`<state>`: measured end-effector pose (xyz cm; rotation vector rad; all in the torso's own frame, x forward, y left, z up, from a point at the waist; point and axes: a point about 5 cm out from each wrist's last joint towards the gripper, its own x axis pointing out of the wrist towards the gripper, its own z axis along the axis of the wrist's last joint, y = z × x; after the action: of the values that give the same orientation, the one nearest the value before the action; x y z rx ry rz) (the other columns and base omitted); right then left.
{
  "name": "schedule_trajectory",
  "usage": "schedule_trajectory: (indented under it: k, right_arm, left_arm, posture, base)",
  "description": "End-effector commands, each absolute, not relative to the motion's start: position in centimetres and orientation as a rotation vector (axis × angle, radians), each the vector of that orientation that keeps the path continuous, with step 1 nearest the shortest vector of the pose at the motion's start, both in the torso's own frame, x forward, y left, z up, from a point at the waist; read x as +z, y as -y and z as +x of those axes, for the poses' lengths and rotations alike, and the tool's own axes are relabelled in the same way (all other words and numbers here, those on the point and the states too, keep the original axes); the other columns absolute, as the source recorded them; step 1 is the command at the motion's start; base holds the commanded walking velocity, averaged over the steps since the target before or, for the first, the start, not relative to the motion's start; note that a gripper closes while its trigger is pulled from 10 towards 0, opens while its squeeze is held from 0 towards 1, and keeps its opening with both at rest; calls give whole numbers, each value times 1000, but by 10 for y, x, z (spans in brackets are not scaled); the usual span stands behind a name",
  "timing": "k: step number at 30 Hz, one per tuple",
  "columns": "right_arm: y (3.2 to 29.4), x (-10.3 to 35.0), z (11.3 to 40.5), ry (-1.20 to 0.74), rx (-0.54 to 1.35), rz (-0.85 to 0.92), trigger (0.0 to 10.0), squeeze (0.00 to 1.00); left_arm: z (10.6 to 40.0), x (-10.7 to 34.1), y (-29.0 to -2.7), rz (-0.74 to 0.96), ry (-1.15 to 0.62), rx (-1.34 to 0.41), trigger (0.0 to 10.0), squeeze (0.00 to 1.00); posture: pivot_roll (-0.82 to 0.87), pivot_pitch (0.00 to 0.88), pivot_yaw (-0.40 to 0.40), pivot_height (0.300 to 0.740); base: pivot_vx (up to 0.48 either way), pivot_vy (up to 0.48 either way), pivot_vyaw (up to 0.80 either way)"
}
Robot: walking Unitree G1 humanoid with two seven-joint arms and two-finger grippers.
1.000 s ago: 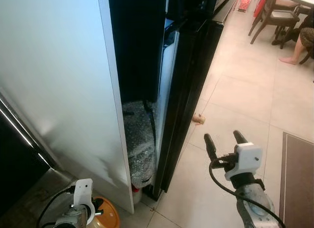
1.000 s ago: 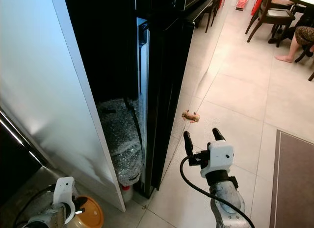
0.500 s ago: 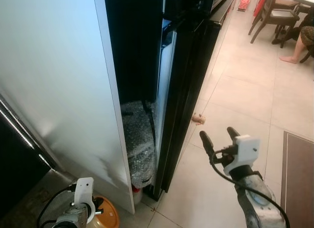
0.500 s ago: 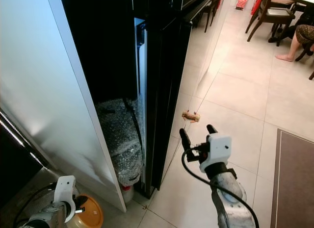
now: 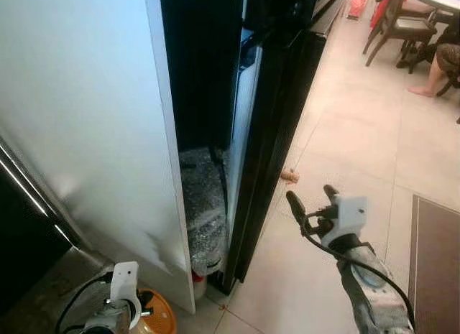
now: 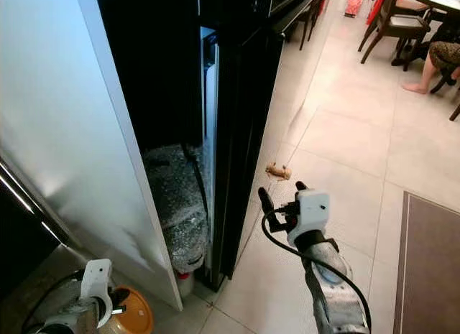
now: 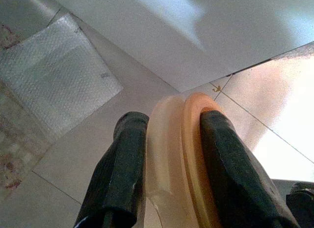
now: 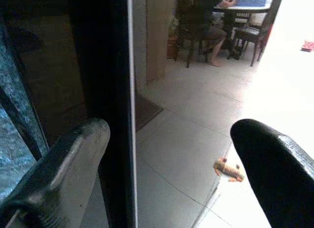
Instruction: Restocking fridge
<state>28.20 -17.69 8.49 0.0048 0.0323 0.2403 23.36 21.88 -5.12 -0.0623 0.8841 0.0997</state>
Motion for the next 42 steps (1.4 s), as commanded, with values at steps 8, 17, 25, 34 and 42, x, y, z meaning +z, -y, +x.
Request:
schedule_trajectory:
  k: [8,17,25,34,42]
  right_arm:
    - [176,82,284,-32,249,6,10000,1000]
    - [171,82,315,-33,243,-36,10000,0]
    - [172,88,319,3,255,-37,10000,0]
    - [170,89,321,30,279,-28,10000,0]
    - [178,93,327,44,240,-25,10000,0]
  left_arm:
    - [232,-51,-222,-70,-875,116,10000,0]
    - [236,-48,-227,-62,-858,141,10000,0]
    - [233,-49,-227,-52,-869,120,10000,0]
    - [229,-51,-230,-55,-870,126,10000,0]
    - [220,-56,-232,-46,-896,124,10000,0]
  posture:
    - [-92,8,-70,740]
    - [-41,0,-58,740]
    - [-68,0,-55,740]
    - [-52,14,-46,740]
    - [-50,40,-31,740]
  base:
    - [0,0,0]
    - [0,0,0]
    - [0,0,0]
    - [0,0,0]
    - [0,0,0]
